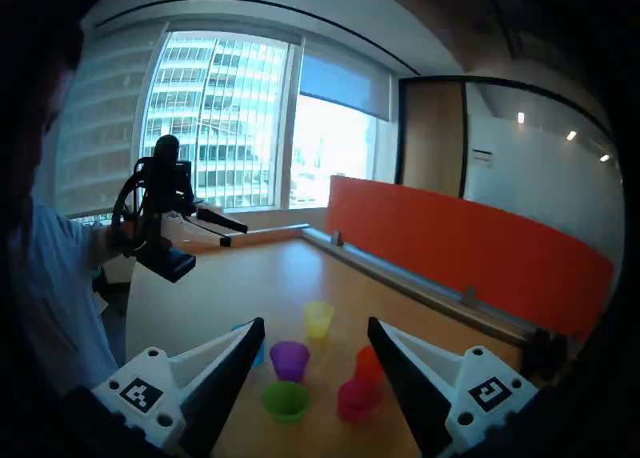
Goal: Pour water
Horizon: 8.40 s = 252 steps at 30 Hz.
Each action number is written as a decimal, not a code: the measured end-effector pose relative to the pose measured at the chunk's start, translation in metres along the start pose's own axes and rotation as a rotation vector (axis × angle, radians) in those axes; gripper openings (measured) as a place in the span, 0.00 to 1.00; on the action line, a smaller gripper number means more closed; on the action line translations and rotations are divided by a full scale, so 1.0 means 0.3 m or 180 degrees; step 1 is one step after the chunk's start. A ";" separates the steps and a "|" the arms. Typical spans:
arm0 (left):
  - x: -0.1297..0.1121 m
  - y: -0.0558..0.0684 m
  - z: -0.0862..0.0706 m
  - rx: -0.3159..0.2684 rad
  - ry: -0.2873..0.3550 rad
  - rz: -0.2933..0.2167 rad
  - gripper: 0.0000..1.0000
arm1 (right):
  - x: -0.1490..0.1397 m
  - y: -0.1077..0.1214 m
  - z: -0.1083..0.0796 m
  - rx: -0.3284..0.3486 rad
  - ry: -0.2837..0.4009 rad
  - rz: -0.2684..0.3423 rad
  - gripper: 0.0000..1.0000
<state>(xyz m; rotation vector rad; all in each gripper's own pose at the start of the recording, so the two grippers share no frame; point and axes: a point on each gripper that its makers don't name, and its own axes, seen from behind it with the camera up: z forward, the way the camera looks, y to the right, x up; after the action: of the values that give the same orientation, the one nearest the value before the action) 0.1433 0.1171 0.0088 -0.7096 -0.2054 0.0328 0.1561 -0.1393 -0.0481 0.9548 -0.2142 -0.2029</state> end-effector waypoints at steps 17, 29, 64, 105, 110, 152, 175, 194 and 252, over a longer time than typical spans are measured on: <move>-0.195 0.088 0.025 -0.0374 -0.0361 0.0162 0.97 | -0.170 -0.030 0.053 0.0250 -0.0335 -0.0079 1.00; -0.372 0.124 0.048 -0.0532 -0.0657 0.0179 0.97 | -0.334 -0.055 0.096 0.0411 -0.0643 -0.0124 1.00; -0.762 0.151 0.133 -0.0742 -0.1343 0.0193 0.97 | -0.731 -0.114 0.249 0.0563 -0.1241 -0.0056 1.00; -0.724 0.180 0.263 -0.0787 -0.1181 0.0237 0.88 | -0.737 -0.133 0.332 0.0594 -0.1179 -0.0001 1.00; -0.725 0.182 0.263 -0.0794 -0.1176 0.0231 0.88 | -0.739 -0.135 0.342 0.0592 -0.1173 -0.0002 0.99; -0.237 0.167 0.196 -0.0499 -0.0188 0.0341 0.88 | -0.273 -0.082 0.312 0.0204 -0.0114 0.0071 0.90; -0.021 0.216 0.195 -0.0581 0.0287 0.0171 0.87 | -0.058 -0.031 0.291 0.0051 0.0324 0.0015 0.91; 0.087 0.229 0.182 -0.0574 0.0471 0.0268 0.88 | 0.000 -0.045 0.291 0.0049 0.0429 -0.0009 0.91; 0.385 0.238 0.168 0.0210 0.0510 0.2505 0.88 | -0.014 -0.256 0.460 0.0533 0.0494 0.0059 0.90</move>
<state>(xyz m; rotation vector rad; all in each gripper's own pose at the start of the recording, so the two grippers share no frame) 0.2493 0.2152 0.0202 -0.6875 0.2378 0.7276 0.1091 -0.2895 -0.0344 1.1294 -0.0981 -0.0940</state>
